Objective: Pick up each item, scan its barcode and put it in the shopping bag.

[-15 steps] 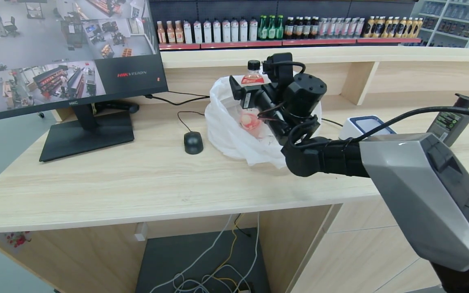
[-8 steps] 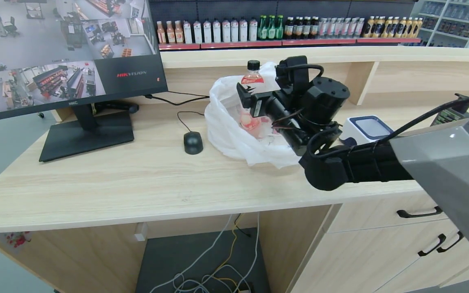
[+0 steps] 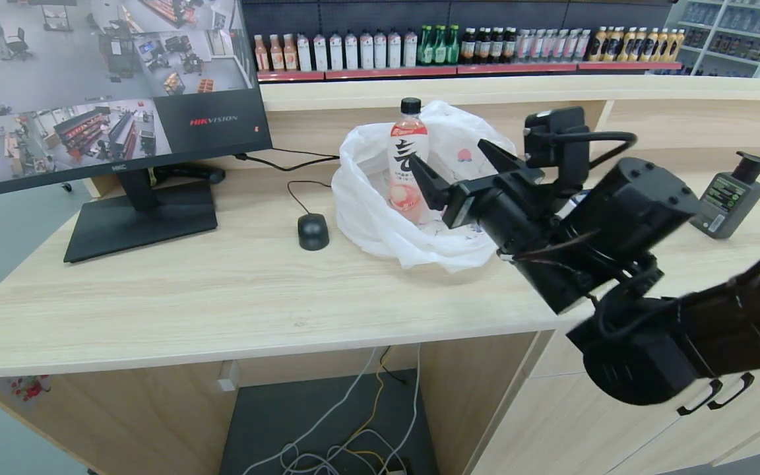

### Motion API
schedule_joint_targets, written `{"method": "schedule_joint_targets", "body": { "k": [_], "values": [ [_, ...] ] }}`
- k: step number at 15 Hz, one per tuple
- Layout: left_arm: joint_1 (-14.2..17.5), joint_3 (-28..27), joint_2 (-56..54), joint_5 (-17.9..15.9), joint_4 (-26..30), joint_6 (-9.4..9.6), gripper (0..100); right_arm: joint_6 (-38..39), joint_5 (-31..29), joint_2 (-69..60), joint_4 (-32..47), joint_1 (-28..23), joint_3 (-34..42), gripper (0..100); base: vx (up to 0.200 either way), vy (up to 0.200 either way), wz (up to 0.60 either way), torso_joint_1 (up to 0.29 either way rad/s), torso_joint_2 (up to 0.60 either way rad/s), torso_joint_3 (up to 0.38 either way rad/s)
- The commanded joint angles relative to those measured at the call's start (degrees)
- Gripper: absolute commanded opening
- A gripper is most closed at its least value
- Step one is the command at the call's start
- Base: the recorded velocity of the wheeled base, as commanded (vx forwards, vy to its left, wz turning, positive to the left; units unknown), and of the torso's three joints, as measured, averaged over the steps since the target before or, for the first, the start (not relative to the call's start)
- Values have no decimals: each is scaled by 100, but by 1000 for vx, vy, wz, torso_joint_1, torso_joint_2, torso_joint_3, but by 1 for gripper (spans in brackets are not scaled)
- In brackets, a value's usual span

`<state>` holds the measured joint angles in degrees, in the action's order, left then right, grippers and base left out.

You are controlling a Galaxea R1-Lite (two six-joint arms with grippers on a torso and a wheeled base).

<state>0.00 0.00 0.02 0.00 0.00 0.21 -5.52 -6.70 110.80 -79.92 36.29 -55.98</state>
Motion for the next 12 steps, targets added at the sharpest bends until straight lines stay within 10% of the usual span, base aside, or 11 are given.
{"method": "schedule_joint_targets", "body": {
  "k": [1, 12],
  "values": [
    [0, 0, -2, 0, 0, 6, 100, 95, 64, -568, -683, 106, 1072, 100, 0, 0, 0, 0, 0, 0],
    [0, 0, -2, 0, 0, 6, 100, 262, 20, -1737, -1008, 546, 3471, 100, 0, 0, 0, 0, 0, 0]
  ]
}}
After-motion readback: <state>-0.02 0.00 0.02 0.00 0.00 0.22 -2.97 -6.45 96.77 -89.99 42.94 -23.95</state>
